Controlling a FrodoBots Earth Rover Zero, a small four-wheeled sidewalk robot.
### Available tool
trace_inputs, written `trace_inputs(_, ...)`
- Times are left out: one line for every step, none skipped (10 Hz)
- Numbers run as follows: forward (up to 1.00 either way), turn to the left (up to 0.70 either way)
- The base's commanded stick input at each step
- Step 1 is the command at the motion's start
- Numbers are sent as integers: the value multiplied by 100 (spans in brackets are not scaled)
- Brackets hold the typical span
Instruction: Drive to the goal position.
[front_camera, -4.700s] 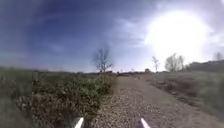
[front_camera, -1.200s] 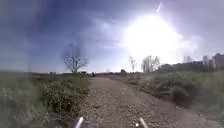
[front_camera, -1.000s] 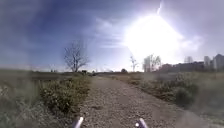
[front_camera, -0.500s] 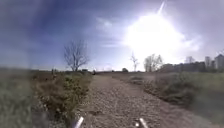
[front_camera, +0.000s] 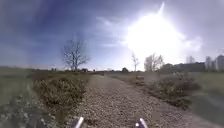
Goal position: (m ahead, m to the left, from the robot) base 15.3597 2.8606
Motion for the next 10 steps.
trace_inputs(49,0)
trace_inputs(49,0)
trace_inputs(49,0)
trace_inputs(49,0)
trace_inputs(49,0)
trace_inputs(49,0)
trace_inputs(49,0)
trace_inputs(49,0)
trace_inputs(49,0)
trace_inputs(49,0)
